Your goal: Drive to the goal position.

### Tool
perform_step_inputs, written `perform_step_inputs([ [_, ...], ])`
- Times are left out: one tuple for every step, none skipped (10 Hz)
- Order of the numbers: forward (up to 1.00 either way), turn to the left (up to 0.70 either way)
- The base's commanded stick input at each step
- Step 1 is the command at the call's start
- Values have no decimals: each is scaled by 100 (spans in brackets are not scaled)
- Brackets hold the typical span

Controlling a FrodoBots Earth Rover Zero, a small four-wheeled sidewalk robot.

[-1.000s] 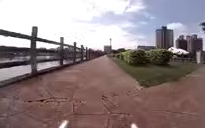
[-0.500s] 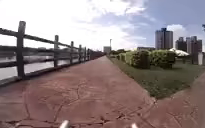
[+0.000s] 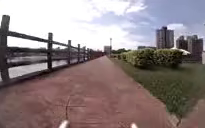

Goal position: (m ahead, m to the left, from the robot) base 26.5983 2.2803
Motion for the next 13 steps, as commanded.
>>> perform_step_inputs([
  [100, 0],
  [100, 0],
  [100, 0],
  [100, 0],
  [100, 0],
  [100, 0],
  [100, 0],
  [100, 0],
  [100, 0],
  [100, 0],
  [100, 0],
  [100, 0],
  [100, 0],
])
